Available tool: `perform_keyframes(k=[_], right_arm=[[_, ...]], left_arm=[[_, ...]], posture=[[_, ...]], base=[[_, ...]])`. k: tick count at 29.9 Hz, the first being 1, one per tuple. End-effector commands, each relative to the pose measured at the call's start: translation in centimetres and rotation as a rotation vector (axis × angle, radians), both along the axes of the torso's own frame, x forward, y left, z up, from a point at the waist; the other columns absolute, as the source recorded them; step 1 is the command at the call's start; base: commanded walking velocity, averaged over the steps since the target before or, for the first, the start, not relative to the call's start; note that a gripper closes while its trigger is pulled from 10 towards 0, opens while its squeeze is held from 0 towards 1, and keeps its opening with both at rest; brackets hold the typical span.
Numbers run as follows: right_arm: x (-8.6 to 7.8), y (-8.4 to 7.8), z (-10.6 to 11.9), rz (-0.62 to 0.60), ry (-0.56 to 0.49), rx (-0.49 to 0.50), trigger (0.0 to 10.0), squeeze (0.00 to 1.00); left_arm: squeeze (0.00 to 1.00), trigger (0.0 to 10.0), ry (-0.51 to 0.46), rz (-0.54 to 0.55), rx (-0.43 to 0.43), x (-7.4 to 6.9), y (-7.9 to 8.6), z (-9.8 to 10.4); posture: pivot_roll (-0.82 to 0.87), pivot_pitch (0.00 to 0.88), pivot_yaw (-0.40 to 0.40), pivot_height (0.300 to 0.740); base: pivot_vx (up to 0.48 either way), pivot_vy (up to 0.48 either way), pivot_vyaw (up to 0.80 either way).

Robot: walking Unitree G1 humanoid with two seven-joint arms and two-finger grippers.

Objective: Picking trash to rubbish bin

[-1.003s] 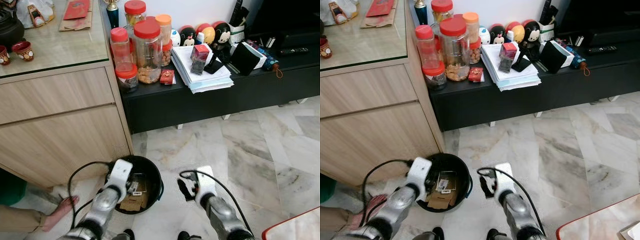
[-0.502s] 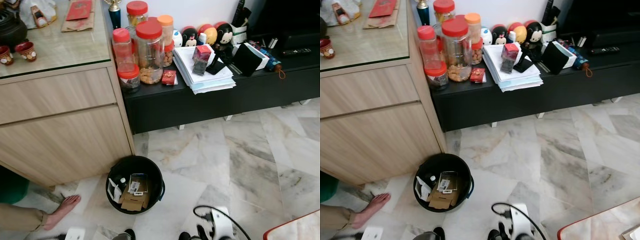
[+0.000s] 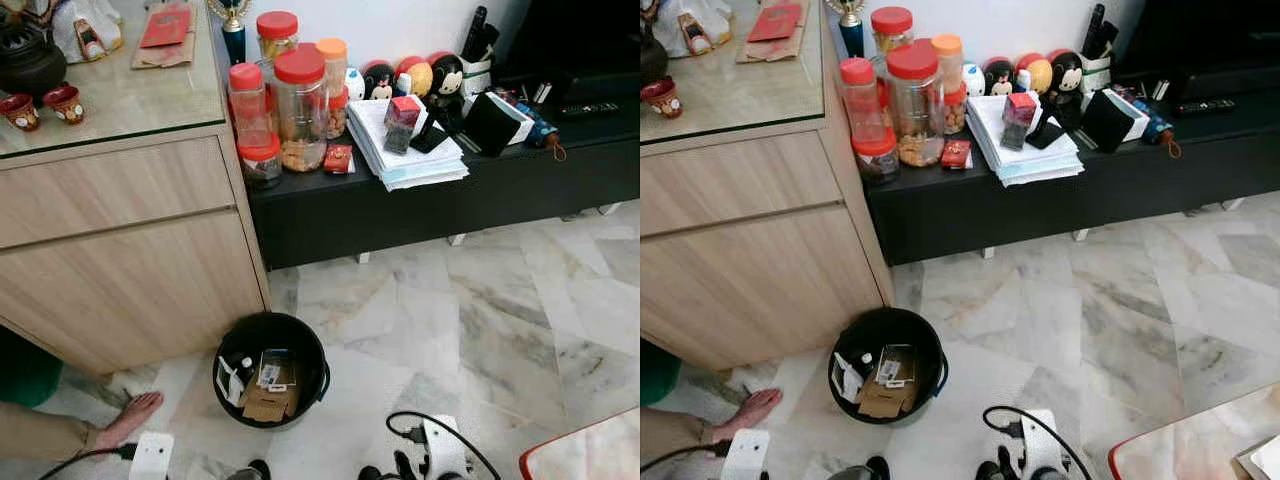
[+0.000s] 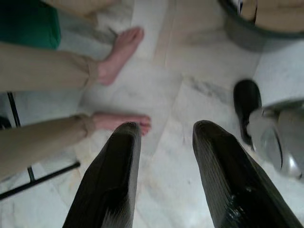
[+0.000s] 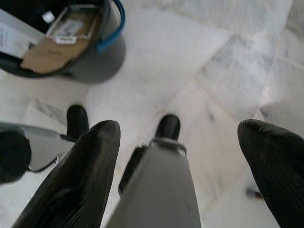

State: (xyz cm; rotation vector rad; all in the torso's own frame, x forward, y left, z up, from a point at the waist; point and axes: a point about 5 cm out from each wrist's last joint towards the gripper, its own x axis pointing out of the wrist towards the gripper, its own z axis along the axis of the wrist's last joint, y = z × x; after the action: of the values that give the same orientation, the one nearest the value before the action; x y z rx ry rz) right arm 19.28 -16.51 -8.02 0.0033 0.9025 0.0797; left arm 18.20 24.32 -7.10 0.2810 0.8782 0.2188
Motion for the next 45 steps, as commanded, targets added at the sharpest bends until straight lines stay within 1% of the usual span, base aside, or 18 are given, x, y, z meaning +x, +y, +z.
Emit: perform_keyframes(k=[1,3,5,9,10,14,24,26,27,29,32,37,45], right_arm=[[-0.5,0.0,-0.3,-0.010,0.020,0.002,10.0,0.00],[-0.5,0.0,-0.3,-0.009,0.020,0.003,10.0,0.00],[-0.6,0.1,-0.3,-0.003,0.022,0.002,10.0,0.00],[-0.9,0.0,-0.5,-0.004,0.030,0.000,10.0,0.00],[-1.1,-0.1,-0.6,-0.007,0.038,-0.003,10.0,0.00],[-1.3,-0.2,-0.7,-0.014,0.046,-0.006,10.0,0.00],[-1.2,-0.3,-0.6,-0.021,0.041,-0.003,10.0,0.00],[-1.1,-0.2,-0.6,-0.025,0.039,0.001,10.0,0.00],[-1.1,-0.1,-0.6,-0.021,0.044,-0.001,10.0,0.00],[-1.2,-0.1,-0.6,-0.017,0.046,-0.001,10.0,0.00],[-1.2,-0.1,-0.6,-0.022,0.044,0.003,10.0,0.00],[-1.2,-0.1,-0.6,-0.022,0.046,0.002,10.0,0.00],[-1.3,-0.1,-0.7,-0.020,0.051,0.000,10.0,0.00]], left_arm=[[0.00,10.0,0.036,-0.003,-0.001,-0.9,0.1,-0.5],[0.00,10.0,0.038,-0.002,-0.003,-0.9,0.1,-0.5],[0.00,10.0,0.057,-0.020,-0.005,-1.4,-0.2,-0.8],[0.00,10.0,0.068,-0.010,-0.007,-1.9,-0.1,-1.0],[0.00,10.0,0.077,-0.007,-0.006,-2.3,0.0,-1.1],[0.00,10.0,0.098,0.003,0.000,-2.9,0.1,-1.3],[0.00,10.0,0.055,0.032,-0.012,-2.4,0.2,-1.0],[0.00,10.0,0.058,0.010,-0.008,-2.2,0.1,-1.0],[0.00,10.0,0.050,0.001,-0.026,-2.0,-0.2,-1.0],[0.00,10.0,0.048,-0.003,-0.033,-2.0,-0.3,-1.0],[0.00,10.0,0.050,0.010,-0.028,-2.1,-0.1,-1.0],[0.00,10.0,0.056,0.003,-0.024,-2.2,-0.1,-1.0],[0.00,10.0,0.051,0.020,-0.023,-2.5,0.4,-1.0]], posture=[[0.11,0.127,0.006,0.740],[0.11,0.126,0.007,0.740],[0.11,0.123,0.004,0.740],[0.12,0.119,0.002,0.740],[0.11,0.119,0.003,0.740],[0.11,0.116,0.002,0.740],[0.11,0.130,-0.002,0.740],[0.12,0.136,-0.001,0.740],[0.11,0.142,0.000,0.740],[0.11,0.142,0.000,0.740],[0.12,0.144,-0.001,0.740],[0.11,0.139,0.000,0.740],[0.11,0.117,0.002,0.740]], base=[[0.000,0.000,0.00],[0.000,0.000,0.00],[0.000,0.000,0.00],[0.000,0.000,0.00],[0.000,0.000,0.00],[0.000,0.000,0.00],[0.000,0.000,0.00],[0.000,0.000,0.00],[0.000,0.000,0.00],[0.000,0.000,0.00],[0.000,0.000,0.00],[0.000,0.000,0.00],[0.000,0.000,0.00]])
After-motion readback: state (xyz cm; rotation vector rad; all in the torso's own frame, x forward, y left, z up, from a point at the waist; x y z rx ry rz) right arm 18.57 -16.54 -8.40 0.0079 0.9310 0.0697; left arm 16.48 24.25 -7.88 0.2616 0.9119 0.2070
